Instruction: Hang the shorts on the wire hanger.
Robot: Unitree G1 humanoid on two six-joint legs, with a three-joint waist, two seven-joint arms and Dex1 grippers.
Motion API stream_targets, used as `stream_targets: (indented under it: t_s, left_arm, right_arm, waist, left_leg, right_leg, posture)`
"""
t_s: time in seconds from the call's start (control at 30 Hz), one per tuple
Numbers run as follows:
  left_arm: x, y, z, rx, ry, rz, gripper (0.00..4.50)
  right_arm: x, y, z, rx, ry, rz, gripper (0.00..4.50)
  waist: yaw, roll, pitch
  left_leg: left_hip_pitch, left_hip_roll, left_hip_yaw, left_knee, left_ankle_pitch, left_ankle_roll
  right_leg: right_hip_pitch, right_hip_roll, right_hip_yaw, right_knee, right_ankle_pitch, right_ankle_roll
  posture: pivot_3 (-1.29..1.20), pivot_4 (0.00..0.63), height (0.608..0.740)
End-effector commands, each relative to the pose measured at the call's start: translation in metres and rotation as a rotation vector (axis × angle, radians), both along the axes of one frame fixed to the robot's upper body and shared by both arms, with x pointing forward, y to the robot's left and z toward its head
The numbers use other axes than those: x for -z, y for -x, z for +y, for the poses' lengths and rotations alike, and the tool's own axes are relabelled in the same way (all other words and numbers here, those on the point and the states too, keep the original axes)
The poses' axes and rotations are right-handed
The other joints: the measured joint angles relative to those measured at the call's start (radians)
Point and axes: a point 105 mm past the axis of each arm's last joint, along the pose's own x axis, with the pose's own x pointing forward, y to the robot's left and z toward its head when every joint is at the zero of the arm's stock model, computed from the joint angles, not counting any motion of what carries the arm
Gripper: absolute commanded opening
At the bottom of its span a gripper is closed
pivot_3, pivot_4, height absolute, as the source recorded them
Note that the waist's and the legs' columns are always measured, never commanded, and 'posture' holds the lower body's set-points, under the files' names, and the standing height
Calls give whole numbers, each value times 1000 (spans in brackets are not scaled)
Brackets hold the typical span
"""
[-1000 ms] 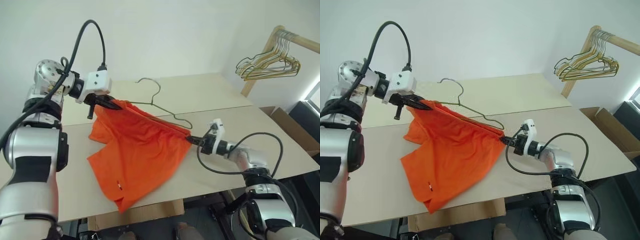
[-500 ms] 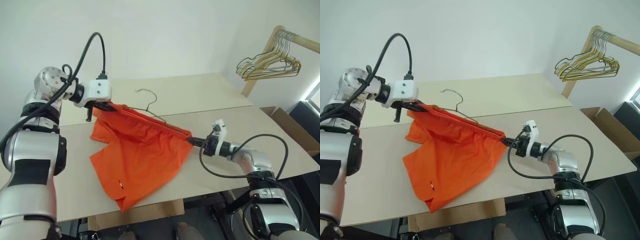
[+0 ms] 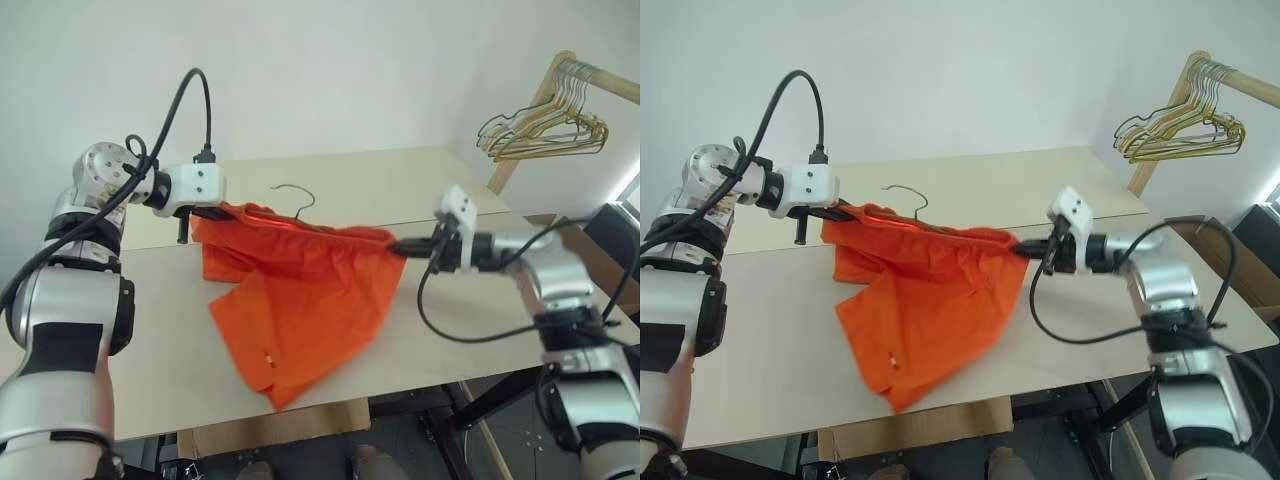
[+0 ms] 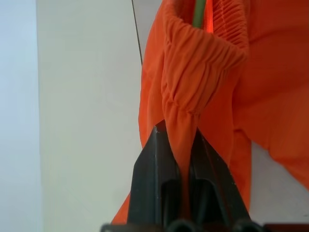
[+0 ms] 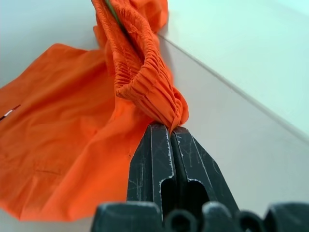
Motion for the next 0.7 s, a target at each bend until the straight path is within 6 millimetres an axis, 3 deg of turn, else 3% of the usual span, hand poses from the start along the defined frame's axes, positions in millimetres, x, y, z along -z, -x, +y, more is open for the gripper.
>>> stream_targets:
  t_s: [0.03, 0.13, 0.37, 0.7]
  left_arm:
    - [-11, -2, -1, 10, 4, -80, 0]
    - [-16, -6, -8, -5, 104, -114, 0]
    - [-32, -14, -10, -76, 314, -158, 0]
    - [2, -11, -14, -51, 249, -95, 0]
  right_arm:
    - [-28, -5, 3, -63, 79, -112, 19]
    - [-36, -7, 10, -107, 119, -148, 19]
    - [-27, -16, 13, -112, 244, -197, 19]
    - [-56, -12, 30, -153, 164, -288, 19]
  waist:
    - [-1, 0, 0]
    - [-1, 0, 0]
    - [8, 0, 0]
    - [13, 0, 0]
  left_leg:
    - [0, 0, 0, 0, 0, 0]
    - [-1, 0, 0, 0, 0, 0]
    - [-2, 0, 0, 1, 0, 0]
    - [-1, 0, 0, 0, 0, 0]
  right_leg:
    - [0, 0, 0, 0, 0, 0]
    - [0, 0, 0, 0, 0, 0]
    - [0, -2, 0, 1, 0, 0]
    - [-1, -1, 0, 1, 0, -1]
  posture:
    - [-54, 0, 740]
    - [-52, 0, 740]
    - [-38, 0, 740]
    - [-41, 0, 740]
